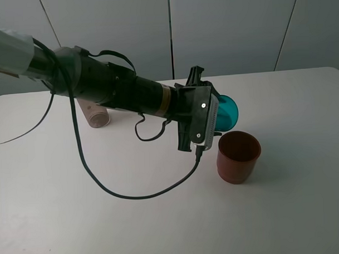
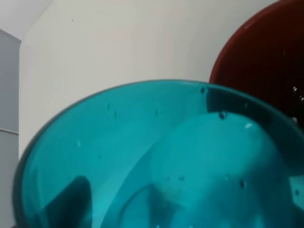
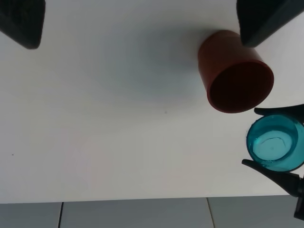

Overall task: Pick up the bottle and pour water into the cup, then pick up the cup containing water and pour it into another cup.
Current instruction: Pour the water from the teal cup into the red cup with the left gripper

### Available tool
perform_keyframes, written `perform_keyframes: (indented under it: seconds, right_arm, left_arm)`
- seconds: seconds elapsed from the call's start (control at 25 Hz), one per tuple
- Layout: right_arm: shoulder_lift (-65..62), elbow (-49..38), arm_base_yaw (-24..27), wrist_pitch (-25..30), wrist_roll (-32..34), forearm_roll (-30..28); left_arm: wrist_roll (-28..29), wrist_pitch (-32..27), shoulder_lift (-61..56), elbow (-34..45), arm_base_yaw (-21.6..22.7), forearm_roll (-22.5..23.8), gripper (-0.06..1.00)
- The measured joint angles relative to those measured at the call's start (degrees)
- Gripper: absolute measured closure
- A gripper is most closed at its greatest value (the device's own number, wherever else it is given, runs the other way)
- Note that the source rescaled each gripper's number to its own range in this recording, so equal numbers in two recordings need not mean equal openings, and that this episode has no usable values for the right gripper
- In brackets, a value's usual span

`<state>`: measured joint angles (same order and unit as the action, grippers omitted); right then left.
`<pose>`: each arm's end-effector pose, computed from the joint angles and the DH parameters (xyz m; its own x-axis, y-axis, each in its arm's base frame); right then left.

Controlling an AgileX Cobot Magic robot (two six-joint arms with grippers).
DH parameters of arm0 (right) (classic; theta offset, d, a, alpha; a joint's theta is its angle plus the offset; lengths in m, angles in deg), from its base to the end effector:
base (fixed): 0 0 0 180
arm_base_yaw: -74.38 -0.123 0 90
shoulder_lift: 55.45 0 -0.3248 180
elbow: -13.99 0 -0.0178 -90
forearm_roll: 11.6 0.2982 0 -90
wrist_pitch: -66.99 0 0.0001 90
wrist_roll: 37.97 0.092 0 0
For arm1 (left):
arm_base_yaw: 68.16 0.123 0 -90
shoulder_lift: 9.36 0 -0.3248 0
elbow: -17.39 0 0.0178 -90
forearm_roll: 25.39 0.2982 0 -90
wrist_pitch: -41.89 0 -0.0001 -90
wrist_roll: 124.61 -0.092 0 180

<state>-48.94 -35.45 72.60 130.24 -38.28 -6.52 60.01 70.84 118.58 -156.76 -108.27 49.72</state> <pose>-0.0057 0.0071 0.2968 -0.4894 0.0193 -0.8718 -0.0831 0.9942 0.0686 0.3496 -0.3507 0.1381 0.6363 0.5391 -0.5519 0.7307 -0.1915 0.6553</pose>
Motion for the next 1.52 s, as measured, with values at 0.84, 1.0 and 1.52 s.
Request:
perform_keyframes:
  seconds: [0.84, 1.0, 1.52]
  right_arm:
    - [0.00, 0.00, 0.00, 0.00, -0.12, 0.00]
    - [0.00, 0.00, 0.00, 0.00, -0.12, 0.00]
    - [0.00, 0.00, 0.00, 0.00, -0.01, 0.00]
  left_arm:
    - [-7.94, 0.00, -4.38, -0.84, 0.00, 2.15, 0.78]
    - [-7.94, 0.00, -4.38, -1.22, -0.23, 2.55, 0.78]
    - [-8.81, -1.04, -4.38, -1.47, -1.49, 2.80, 0.78]
